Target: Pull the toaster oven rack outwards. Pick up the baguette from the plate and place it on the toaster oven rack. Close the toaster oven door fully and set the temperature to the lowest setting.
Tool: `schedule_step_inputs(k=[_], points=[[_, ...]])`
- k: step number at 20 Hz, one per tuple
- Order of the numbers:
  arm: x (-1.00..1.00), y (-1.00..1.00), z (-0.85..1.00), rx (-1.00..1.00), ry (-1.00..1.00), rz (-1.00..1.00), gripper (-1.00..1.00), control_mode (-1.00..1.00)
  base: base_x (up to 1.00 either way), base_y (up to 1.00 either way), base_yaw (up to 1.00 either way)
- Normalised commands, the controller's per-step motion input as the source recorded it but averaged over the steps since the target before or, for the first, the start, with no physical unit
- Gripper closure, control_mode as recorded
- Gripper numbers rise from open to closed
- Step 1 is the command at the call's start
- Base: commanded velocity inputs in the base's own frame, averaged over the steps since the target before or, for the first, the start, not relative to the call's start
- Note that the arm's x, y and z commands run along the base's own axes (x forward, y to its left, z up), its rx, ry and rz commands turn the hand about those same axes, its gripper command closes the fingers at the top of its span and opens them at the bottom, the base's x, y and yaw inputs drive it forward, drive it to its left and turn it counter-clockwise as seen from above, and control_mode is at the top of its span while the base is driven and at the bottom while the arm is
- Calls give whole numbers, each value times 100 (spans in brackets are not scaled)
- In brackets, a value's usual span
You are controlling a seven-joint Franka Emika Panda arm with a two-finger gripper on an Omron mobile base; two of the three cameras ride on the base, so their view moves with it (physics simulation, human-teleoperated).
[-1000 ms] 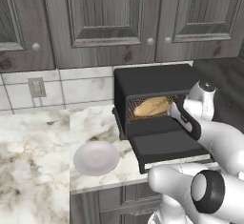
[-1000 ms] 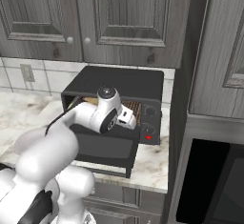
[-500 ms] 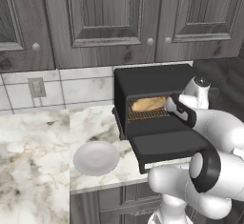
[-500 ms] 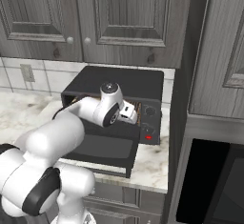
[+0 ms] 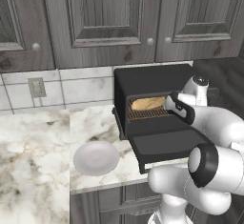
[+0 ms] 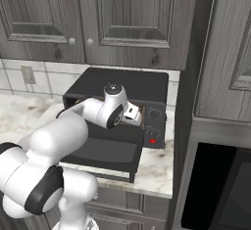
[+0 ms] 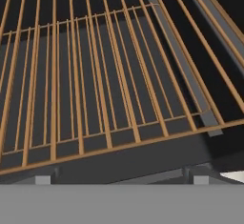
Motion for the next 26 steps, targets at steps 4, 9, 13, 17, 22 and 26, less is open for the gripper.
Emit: schedule_step_inputs(k=[4, 9, 13, 17, 22, 26], points=[[11, -3, 0, 0, 0, 0, -100, -100, 0, 0, 0], [-41, -6, 3, 0, 0, 0, -100, -100, 0, 0, 0], [-86, -25, 8, 4, 0, 0, -100, -100, 0, 0, 0], [-91, -40, 0, 9, 0, 0, -100, -100, 0, 0, 0], [-82, -31, 3, 11, -9, -1, -100, -100, 0, 0, 0], [-63, -18, 11, 14, -13, -11, -100, -100, 0, 0, 0]])
